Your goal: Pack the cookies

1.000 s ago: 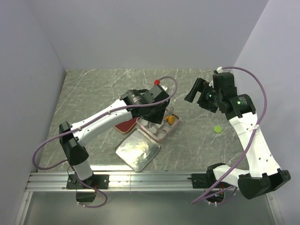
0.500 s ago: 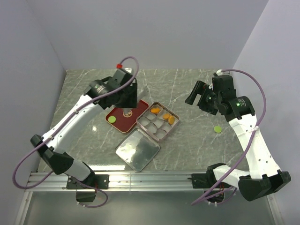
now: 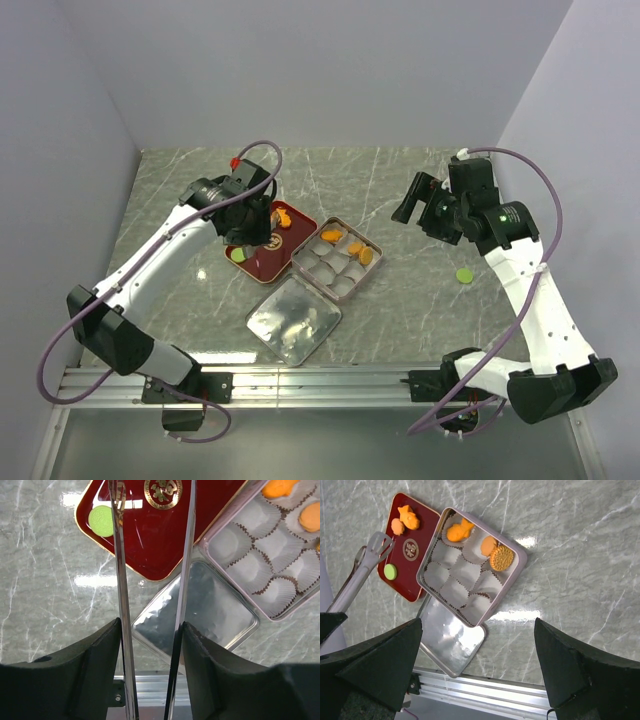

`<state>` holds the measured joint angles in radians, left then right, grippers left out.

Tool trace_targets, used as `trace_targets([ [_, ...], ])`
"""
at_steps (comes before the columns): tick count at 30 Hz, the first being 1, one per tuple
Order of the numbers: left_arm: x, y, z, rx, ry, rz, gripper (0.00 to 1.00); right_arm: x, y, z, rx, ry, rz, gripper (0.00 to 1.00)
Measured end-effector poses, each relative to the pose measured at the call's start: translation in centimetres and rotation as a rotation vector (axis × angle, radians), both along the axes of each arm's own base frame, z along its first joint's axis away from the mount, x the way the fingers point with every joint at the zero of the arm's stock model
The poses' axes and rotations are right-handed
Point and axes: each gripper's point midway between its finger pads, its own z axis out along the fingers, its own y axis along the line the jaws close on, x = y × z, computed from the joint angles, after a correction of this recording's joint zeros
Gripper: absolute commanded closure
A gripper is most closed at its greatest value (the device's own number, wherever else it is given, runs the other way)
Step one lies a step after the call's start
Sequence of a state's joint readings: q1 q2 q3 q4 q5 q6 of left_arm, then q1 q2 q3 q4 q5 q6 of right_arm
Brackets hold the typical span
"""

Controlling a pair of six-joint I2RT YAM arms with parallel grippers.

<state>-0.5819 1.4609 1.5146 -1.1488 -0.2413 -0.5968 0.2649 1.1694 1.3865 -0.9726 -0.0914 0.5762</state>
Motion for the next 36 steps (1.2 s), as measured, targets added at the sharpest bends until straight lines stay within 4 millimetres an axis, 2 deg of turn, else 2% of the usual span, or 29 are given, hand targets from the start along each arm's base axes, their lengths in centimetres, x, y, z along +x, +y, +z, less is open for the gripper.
trace_targets([
  [8, 0.8, 0.1, -1.8, 0.035, 0.046, 0.003, 0.49, 0.0, 0.0, 0.0, -0.002, -0.001, 0.0, 0.01],
  [18, 1.6, -0.2, -5.6, 0.116, 0.147, -0.019, 0.52, 0.9, -0.1, 0.1, -0.018, 0.0, -0.012, 0.0],
  [28, 3.7, -1.2, -5.8, 0.14, 0.141, -0.052, 0.54, 1.6, -0.3, 0.1, -0.04, -0.003, -0.016, 0.0],
  [36, 4.5, -1.5, -5.9, 0.156, 0.143, -0.057, 0.58, 1.8, -0.5, 0.0, -0.051, -0.001, -0.02, 0.0],
])
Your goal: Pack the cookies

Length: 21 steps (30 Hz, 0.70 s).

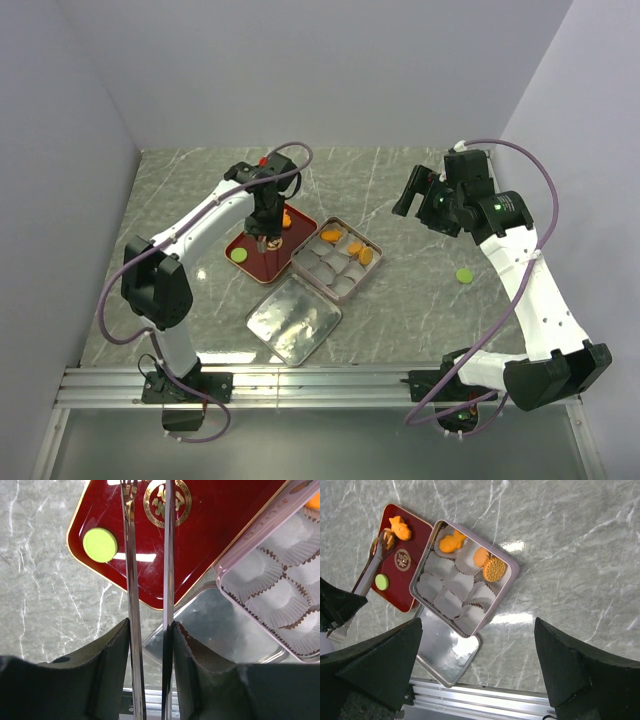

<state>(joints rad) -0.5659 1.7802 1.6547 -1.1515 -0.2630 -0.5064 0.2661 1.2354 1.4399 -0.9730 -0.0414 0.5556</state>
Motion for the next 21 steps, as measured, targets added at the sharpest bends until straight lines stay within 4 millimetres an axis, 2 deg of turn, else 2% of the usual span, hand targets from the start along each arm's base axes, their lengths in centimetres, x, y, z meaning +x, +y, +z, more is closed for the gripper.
trace_targets([
  [12, 0.6, 0.0, 0.3, 0.02, -0.006, -0.01, 0.7, 0.4, 0.1, 0.1, 0.0, 0.0, 0.001, 0.0],
  [21, 0.4, 0.2, 1.4, 0.02, -0.007, -0.006, 0.71, 0.4, 0.2, 0.1, 0.004, 0.001, 0.004, 0.0],
])
